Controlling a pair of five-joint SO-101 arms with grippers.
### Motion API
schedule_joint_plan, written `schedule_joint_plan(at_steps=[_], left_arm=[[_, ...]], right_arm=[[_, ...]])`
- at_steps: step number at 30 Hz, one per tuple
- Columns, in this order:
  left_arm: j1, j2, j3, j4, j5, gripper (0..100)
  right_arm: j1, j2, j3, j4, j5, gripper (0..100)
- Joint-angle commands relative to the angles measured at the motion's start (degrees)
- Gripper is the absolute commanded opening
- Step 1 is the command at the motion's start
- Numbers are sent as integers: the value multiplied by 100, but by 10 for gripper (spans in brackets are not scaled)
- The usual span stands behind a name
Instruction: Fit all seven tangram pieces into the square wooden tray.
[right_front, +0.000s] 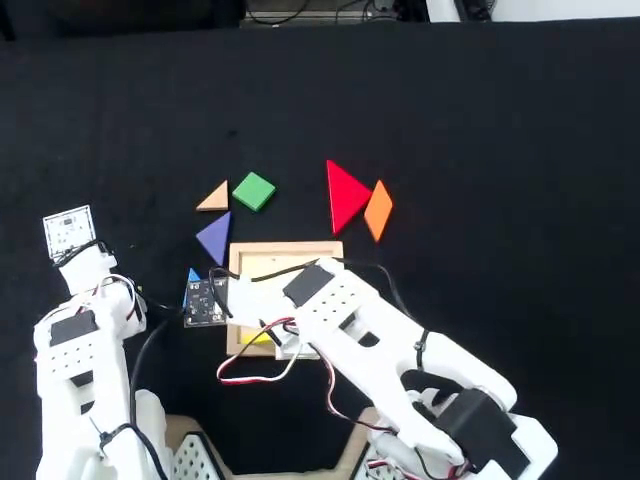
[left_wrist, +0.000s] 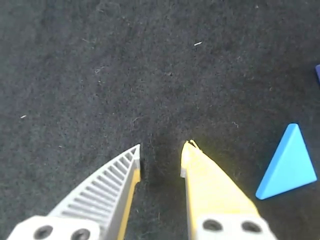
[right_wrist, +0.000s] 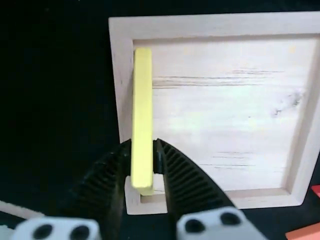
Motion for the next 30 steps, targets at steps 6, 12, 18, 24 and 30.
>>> schedule_joint_plan(at_steps=[6, 12, 18, 24, 30], left_arm=[[48, -53, -75, -105, -35, 145], [48, -53, -75, -105, -35, 145], [48, -53, -75, -105, -35, 145], [48, -53, -75, -105, -35, 145], [48, -53, -66, -105, -35, 145]], right_arm=[[-88, -224, -136, 62, -44, 22], [-88, -224, -295, 62, -185, 23], [-88, -224, -338, 62, -193, 51], [-88, -224, -330, 62, -193, 190], [-53, -224, -479, 70, -167, 190]])
